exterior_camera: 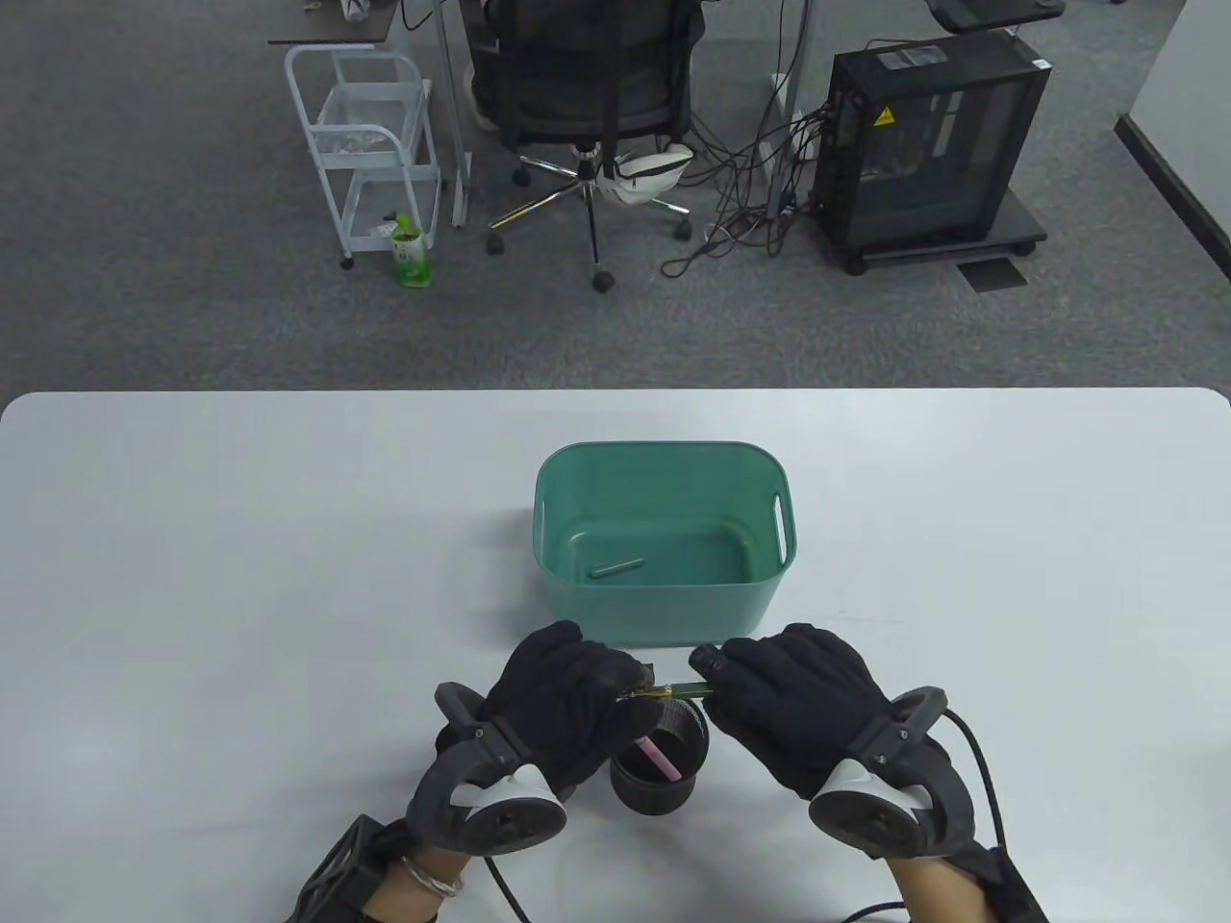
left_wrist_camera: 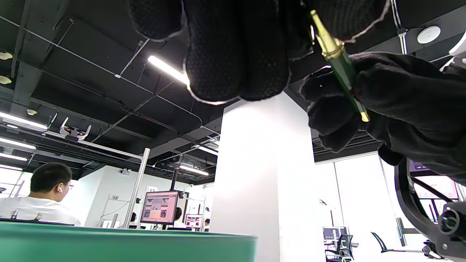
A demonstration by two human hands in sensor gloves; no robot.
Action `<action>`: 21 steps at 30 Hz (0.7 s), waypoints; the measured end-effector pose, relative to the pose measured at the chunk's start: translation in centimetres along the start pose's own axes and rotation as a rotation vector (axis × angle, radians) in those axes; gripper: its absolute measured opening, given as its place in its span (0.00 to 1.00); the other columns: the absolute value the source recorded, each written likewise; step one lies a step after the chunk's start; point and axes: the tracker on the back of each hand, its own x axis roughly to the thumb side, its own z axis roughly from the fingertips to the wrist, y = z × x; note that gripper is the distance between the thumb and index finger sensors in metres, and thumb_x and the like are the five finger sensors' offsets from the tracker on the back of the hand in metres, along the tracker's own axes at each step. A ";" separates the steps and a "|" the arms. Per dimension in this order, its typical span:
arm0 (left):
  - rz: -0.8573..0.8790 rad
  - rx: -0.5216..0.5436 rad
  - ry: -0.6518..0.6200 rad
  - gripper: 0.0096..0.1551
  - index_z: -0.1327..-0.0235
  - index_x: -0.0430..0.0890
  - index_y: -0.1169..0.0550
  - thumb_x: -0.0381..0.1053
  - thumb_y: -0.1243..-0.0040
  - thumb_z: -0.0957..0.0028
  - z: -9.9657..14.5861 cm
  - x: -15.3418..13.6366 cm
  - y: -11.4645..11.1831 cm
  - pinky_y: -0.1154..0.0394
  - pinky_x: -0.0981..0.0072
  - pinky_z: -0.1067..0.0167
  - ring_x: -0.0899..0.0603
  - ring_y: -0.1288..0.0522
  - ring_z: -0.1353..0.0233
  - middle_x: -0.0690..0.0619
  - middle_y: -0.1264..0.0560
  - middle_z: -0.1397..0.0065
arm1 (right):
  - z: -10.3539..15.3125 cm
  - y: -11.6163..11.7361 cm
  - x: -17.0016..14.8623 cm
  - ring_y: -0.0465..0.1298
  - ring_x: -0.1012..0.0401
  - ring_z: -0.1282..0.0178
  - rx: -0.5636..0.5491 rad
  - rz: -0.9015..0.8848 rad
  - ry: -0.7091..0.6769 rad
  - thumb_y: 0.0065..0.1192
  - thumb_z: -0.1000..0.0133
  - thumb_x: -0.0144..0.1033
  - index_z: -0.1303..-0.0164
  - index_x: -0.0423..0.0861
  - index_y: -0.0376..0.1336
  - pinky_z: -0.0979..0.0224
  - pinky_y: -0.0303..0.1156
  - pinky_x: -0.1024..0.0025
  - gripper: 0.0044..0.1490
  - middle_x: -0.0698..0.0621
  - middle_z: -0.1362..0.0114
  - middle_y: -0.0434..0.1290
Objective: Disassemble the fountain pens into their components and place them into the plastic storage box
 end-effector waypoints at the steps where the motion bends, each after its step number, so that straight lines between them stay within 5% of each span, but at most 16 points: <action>1: 0.002 0.002 0.001 0.26 0.44 0.43 0.20 0.63 0.51 0.31 0.0 0.0 0.0 0.30 0.47 0.28 0.47 0.15 0.45 0.52 0.13 0.46 | 0.0 0.0 0.0 0.77 0.62 0.38 0.000 -0.001 0.000 0.57 0.40 0.54 0.34 0.58 0.72 0.23 0.67 0.57 0.27 0.58 0.34 0.76; 17: 0.016 0.037 0.007 0.31 0.60 0.44 0.14 0.63 0.58 0.31 0.1 -0.3 0.1 0.25 0.50 0.35 0.47 0.13 0.57 0.53 0.10 0.60 | 0.0 0.1 0.3 0.77 0.62 0.38 0.005 -0.009 -0.010 0.57 0.40 0.54 0.34 0.58 0.72 0.23 0.67 0.57 0.27 0.58 0.34 0.76; 21: 0.015 0.013 0.005 0.35 0.42 0.43 0.19 0.69 0.57 0.34 0.1 -0.3 0.1 0.29 0.46 0.30 0.45 0.15 0.45 0.51 0.13 0.46 | 0.0 0.0 0.2 0.77 0.62 0.38 0.001 -0.003 -0.006 0.57 0.40 0.54 0.34 0.58 0.72 0.23 0.67 0.57 0.27 0.58 0.34 0.76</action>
